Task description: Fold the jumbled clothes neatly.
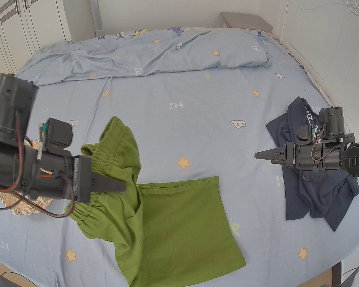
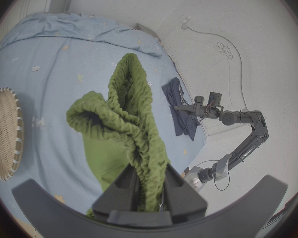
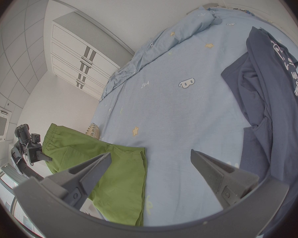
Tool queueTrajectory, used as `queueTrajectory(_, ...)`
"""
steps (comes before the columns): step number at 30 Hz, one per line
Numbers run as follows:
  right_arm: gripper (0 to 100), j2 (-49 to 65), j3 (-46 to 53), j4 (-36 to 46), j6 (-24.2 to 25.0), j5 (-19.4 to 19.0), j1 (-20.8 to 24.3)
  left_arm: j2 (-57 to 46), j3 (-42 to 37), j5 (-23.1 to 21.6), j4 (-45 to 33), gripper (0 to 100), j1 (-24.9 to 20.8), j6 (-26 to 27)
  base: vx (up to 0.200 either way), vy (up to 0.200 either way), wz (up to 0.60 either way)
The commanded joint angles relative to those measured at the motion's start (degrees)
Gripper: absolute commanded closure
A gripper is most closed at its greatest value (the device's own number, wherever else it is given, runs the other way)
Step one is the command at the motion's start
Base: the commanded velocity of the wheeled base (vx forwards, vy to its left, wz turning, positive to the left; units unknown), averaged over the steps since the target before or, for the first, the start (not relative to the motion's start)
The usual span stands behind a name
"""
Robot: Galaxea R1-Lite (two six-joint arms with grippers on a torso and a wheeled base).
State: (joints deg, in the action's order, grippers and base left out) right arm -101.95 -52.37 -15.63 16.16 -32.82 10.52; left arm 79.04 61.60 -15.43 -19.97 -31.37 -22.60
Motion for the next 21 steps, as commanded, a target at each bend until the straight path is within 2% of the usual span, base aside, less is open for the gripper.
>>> queueTrajectory(1, 0, -0.53, -0.28, -0.1, 0.01, 0.03, 0.03, 6.83, 1.24, 0.76, 2.04, 100, -6.25, -1.48, 0.0, 0.0, 0.0)
queueTrajectory(8, 0, -1.41, -0.36, -0.19, 0.01, 0.12, -0.24, 10.25, 1.42, 6.03, 2.21, 100, -11.61, -2.1, 0.0, 0.0, 0.0)
queueTrajectory(12, 0, -1.41, -0.36, -0.19, 0.01, 0.12, -0.06, 12.1, 1.77, 6.38, 2.74, 100, -13.55, -4.21, 0.0, 0.0, 0.0)
queueTrajectory(16, 0, -1.41, -0.36, -0.28, 0.01, 0.12, -0.15, 13.59, 1.07, 6.38, 7.66, 100, -16.45, -7.9, 0.0, 0.0, 0.0)
queueTrajectory(21, 0, -1.41, -0.36, -0.19, 0.01, 0.12, -0.15, 15.44, 1.24, 6.38, 9.33, 100, -19.26, -8.86, 0.0, 0.0, 0.0)
